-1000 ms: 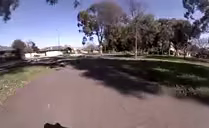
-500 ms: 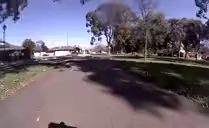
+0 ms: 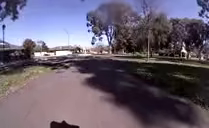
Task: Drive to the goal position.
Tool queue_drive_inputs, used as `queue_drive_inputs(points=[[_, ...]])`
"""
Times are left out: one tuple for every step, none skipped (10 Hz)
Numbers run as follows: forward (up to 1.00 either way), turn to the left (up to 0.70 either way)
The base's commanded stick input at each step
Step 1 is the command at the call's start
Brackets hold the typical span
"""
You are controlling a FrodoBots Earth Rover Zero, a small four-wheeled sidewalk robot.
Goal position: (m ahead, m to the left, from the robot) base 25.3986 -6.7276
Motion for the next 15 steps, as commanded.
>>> queue_drive_inputs(points=[[0.70,0.00],[0.70,0.00],[0.70,0.00],[0.70,0.00],[0.70,0.00],[0.70,0.00],[0.70,0.00],[0.70,0.00],[0.70,0.00],[0.70,0.00],[0.70,0.00],[0.70,0.01],[0.70,0.02],[0.70,0.11],[0.70,0.14]])
